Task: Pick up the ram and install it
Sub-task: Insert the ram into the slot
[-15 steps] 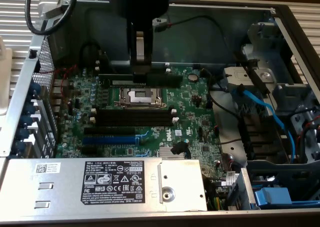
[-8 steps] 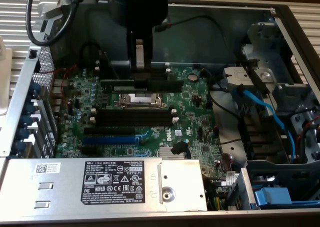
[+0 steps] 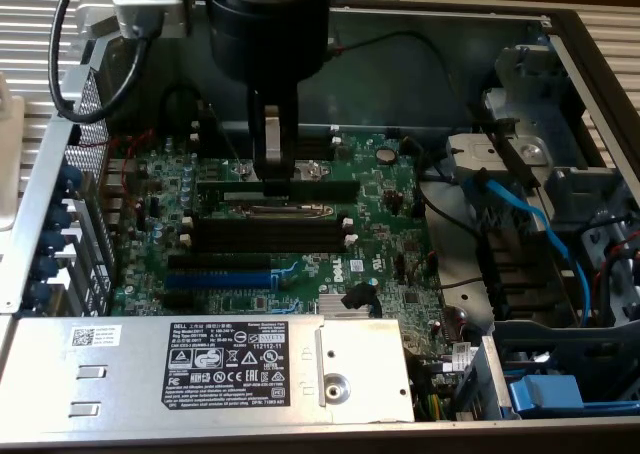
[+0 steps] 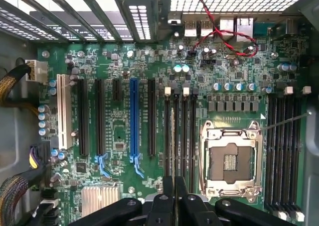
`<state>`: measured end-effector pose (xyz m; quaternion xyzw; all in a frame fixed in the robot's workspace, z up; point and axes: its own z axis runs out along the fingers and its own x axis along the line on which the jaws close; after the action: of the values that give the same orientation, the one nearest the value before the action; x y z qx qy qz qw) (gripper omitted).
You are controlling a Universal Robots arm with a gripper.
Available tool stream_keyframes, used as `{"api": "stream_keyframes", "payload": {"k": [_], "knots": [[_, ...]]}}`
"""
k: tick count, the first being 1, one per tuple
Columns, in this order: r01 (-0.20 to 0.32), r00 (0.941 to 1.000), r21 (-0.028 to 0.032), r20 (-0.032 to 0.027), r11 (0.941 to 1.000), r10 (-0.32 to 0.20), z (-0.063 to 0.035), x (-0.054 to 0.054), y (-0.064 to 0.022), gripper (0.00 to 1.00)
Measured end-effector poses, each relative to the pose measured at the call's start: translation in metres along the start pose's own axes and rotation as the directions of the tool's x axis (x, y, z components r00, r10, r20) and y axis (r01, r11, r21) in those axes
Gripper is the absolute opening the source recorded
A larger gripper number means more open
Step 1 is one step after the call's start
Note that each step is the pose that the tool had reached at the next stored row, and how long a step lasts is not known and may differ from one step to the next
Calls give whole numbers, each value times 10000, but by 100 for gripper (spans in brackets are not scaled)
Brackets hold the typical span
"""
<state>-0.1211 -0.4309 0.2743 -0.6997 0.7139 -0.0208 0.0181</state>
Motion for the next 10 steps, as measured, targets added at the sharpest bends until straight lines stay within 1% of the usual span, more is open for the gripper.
{"api": "stream_keyframes", "payload": {"k": [1,3,4,5,6,8,9,10], "knots": [[-2,10000,0,-2,10000,2,36,1,5,13],[-1,10000,-1,-5,10000,1,70,1,7,13],[-1,10000,-1,-19,10000,1,85,1,10,13],[0,10000,0,-45,10000,0,100,1,13,13],[2,10000,1,-82,10000,-2,112,-2,14,13],[8,9998,-5,-188,10000,-8,126,-10,15,13],[11,9998,-22,-209,10000,-12,129,-10,15,13],[11,9998,-51,-214,10000,-13,131,-10,15,13]]}}
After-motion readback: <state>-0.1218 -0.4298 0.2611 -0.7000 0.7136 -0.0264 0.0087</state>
